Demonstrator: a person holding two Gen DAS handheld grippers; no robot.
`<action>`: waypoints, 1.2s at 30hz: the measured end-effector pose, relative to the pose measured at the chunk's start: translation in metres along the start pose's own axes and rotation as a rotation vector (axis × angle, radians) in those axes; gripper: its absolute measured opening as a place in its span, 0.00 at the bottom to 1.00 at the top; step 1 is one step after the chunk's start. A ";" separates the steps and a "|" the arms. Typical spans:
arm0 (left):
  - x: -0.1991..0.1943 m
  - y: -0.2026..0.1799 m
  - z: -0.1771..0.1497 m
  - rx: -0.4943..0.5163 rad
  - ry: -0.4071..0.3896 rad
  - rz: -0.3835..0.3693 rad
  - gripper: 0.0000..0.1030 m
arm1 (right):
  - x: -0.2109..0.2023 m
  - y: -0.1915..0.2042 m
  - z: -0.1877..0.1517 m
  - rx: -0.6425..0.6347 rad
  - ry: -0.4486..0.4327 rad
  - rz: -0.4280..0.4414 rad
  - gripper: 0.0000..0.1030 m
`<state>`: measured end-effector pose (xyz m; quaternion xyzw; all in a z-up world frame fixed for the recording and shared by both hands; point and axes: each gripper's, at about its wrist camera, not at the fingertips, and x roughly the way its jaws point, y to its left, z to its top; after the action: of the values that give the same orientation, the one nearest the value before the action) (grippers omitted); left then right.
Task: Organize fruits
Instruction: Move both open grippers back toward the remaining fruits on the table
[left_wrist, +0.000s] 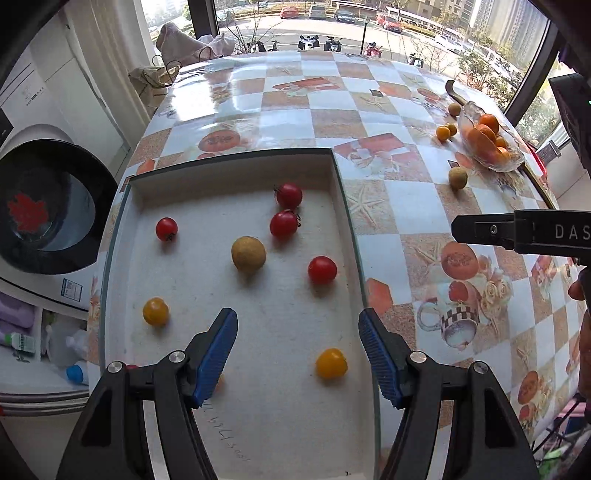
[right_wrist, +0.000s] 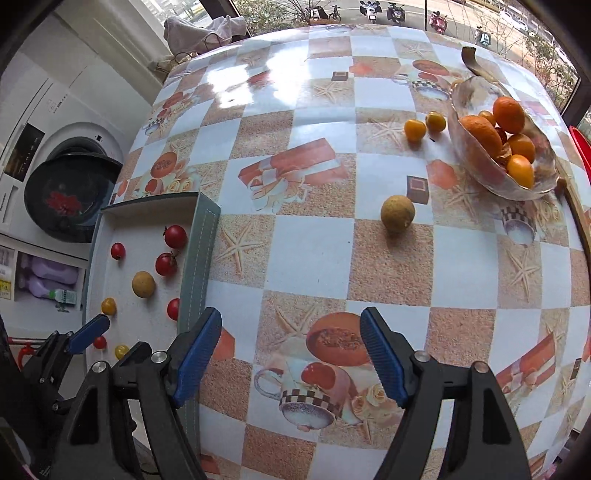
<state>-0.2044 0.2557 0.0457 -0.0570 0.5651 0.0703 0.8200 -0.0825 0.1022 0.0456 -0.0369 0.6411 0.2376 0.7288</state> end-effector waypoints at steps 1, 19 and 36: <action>-0.002 -0.010 -0.004 0.015 0.005 -0.016 0.67 | -0.002 -0.009 -0.004 0.010 0.006 -0.011 0.78; 0.011 -0.142 -0.073 0.192 0.151 -0.178 0.67 | 0.004 -0.071 -0.012 0.047 -0.002 -0.085 0.78; 0.011 -0.168 -0.095 0.126 0.118 -0.057 0.53 | 0.033 -0.043 0.061 -0.059 -0.109 -0.115 0.64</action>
<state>-0.2581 0.0745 0.0043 -0.0253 0.6140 0.0078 0.7889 -0.0074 0.0960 0.0137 -0.0821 0.5900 0.2158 0.7737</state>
